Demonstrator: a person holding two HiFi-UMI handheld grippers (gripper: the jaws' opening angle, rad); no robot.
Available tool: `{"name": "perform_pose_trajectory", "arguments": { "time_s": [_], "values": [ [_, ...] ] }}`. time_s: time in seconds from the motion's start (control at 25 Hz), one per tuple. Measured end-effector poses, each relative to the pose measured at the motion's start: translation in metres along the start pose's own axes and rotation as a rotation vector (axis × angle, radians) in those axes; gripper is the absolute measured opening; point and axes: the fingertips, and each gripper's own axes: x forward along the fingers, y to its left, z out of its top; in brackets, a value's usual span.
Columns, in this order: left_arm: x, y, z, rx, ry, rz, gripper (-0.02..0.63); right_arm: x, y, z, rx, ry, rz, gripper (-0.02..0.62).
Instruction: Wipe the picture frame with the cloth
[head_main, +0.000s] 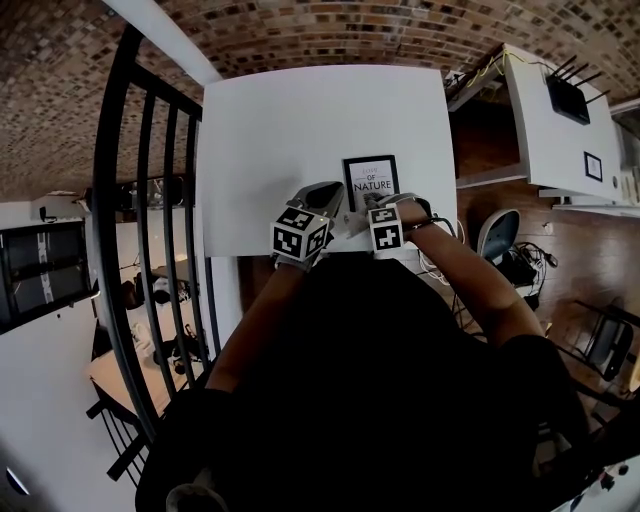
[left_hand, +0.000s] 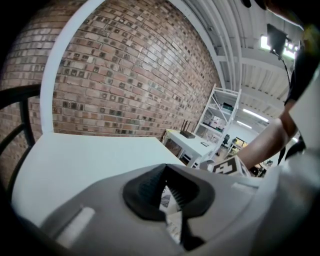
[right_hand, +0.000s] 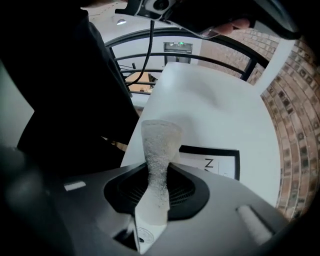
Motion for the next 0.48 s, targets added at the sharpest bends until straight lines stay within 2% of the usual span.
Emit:
{"name": "perform_pose_trajectory", "arguments": {
  "time_s": [0.24,0.48],
  "values": [
    [0.000,0.001,-0.006,-0.007,0.008,-0.005,0.000,0.003,0.016,-0.034,0.058,0.034,0.026,0.094],
    [0.004,-0.002,-0.005,0.004,0.013,-0.022,0.000,-0.006,0.019,-0.079,0.153,0.073,0.011,0.095]
  ]
}}
